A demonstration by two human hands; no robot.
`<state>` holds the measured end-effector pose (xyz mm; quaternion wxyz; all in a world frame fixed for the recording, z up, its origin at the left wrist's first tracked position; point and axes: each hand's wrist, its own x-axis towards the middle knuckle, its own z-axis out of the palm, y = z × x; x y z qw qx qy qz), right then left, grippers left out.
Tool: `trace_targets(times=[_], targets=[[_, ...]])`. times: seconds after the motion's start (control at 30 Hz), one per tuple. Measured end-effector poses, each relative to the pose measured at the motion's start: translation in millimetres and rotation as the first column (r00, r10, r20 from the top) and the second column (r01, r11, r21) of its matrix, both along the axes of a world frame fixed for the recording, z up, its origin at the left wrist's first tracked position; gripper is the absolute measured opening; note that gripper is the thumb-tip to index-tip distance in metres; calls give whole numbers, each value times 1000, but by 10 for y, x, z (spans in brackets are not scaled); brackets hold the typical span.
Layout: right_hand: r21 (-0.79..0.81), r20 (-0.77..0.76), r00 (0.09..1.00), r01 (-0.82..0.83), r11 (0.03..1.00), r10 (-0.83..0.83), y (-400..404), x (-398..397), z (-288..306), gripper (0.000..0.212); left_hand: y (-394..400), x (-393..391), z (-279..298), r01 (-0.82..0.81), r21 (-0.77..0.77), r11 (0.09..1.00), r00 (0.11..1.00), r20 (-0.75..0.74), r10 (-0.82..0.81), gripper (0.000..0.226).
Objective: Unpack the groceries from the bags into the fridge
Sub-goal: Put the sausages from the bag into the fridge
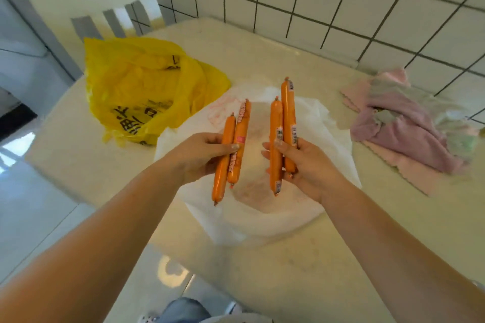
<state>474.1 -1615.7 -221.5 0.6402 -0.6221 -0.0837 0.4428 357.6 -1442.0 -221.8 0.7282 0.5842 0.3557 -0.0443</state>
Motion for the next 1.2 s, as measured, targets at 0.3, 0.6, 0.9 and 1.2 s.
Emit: trace_targets(times=[0.3,0.6,0.9,1.2], targets=[[45,17,999,38,998,-39,737,-1163,311,18,455,-1200,229,-27,-2,1000,997,69,27,24],[105,-2,992,-125,987,126,1952,-2780,402,17,1432,-3047,446,-325,33,945,931,185,314,15],[94,9,839,-542,835,544,3554,-4240,441,32,2322,-4812,391,-710,55,702,699,183,692,29],[97,-24,634,-768,633,773,5427,-5558,308,29,3541,-6191,307,-921,10,390,380,247,891,31]])
